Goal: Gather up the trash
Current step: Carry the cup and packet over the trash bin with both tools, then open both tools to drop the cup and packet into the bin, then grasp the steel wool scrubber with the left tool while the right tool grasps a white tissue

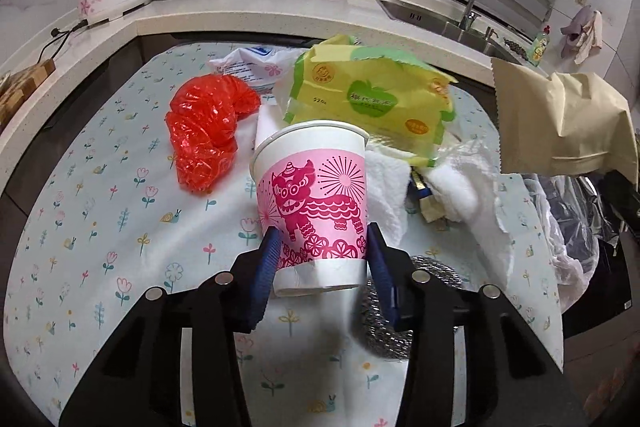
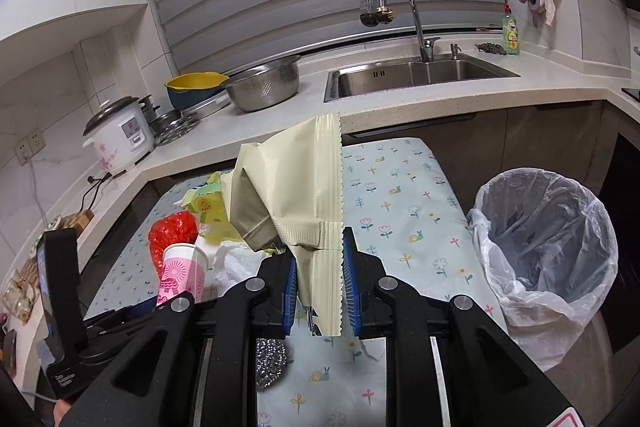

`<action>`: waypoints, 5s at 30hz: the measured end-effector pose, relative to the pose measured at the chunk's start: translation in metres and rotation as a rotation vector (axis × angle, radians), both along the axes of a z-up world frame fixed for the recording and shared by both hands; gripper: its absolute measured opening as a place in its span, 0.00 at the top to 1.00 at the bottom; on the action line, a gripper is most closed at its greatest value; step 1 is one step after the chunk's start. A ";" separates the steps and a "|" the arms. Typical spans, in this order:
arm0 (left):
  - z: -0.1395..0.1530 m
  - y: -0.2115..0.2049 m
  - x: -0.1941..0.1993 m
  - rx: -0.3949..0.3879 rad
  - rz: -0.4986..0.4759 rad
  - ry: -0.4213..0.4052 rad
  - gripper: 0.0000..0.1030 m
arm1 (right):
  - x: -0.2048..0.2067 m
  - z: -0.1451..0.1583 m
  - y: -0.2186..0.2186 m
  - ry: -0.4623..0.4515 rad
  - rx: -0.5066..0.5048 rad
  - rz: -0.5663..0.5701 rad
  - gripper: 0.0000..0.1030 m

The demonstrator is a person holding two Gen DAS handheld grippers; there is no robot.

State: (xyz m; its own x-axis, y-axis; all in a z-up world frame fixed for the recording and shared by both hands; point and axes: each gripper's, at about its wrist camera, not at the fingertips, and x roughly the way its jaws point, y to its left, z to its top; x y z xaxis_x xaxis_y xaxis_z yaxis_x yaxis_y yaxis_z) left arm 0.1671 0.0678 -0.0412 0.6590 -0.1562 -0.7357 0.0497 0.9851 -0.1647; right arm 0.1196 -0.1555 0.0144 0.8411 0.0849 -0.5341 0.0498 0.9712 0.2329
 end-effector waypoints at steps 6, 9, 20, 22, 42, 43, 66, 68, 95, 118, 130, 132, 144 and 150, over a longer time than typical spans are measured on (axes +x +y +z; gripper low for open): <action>0.029 -0.034 -0.019 -0.003 -0.072 -0.055 0.59 | -0.024 0.014 -0.028 -0.027 -0.009 -0.058 0.82; 0.040 -0.058 -0.029 0.001 -0.119 -0.077 0.59 | -0.035 0.018 -0.044 -0.034 -0.015 -0.090 0.81; 0.064 -0.142 -0.060 0.027 -0.277 -0.141 0.59 | -0.075 0.024 -0.115 -0.055 -0.008 -0.226 0.81; 0.067 -0.159 -0.065 0.030 -0.305 -0.152 0.59 | -0.080 0.023 -0.128 -0.054 -0.007 -0.254 0.81; 0.058 -0.289 -0.051 0.032 -0.574 -0.169 0.58 | -0.078 -0.020 -0.235 0.036 -0.015 -0.414 0.80; 0.056 -0.294 -0.048 0.033 -0.582 -0.167 0.58 | -0.074 -0.023 -0.237 0.043 -0.017 -0.416 0.80; 0.022 -0.321 0.005 0.076 -0.564 -0.139 0.35 | -0.023 -0.041 -0.243 0.064 -0.030 -0.380 0.49; 0.024 -0.315 0.006 0.071 -0.551 -0.137 0.34 | -0.025 -0.039 -0.240 0.059 -0.028 -0.380 0.48; 0.058 -0.134 -0.023 0.044 -0.248 -0.149 0.11 | -0.056 0.018 -0.117 -0.029 -0.062 -0.250 0.28; 0.016 -0.032 -0.033 0.040 -0.093 -0.047 0.07 | -0.035 -0.008 -0.020 0.049 -0.055 -0.115 0.28; -0.032 -0.041 -0.021 0.040 -0.103 0.061 0.07 | -0.012 -0.034 -0.012 0.104 -0.044 -0.091 0.28; -0.038 -0.043 -0.019 0.035 -0.106 0.076 0.07 | -0.007 -0.040 -0.012 0.117 -0.045 -0.088 0.28; -0.058 -0.056 -0.003 -0.001 -0.166 0.126 0.26 | 0.023 -0.070 -0.007 0.173 -0.037 -0.055 0.28; -0.054 -0.045 -0.003 -0.018 -0.167 0.109 0.33 | 0.043 -0.081 0.004 0.194 -0.043 -0.006 0.28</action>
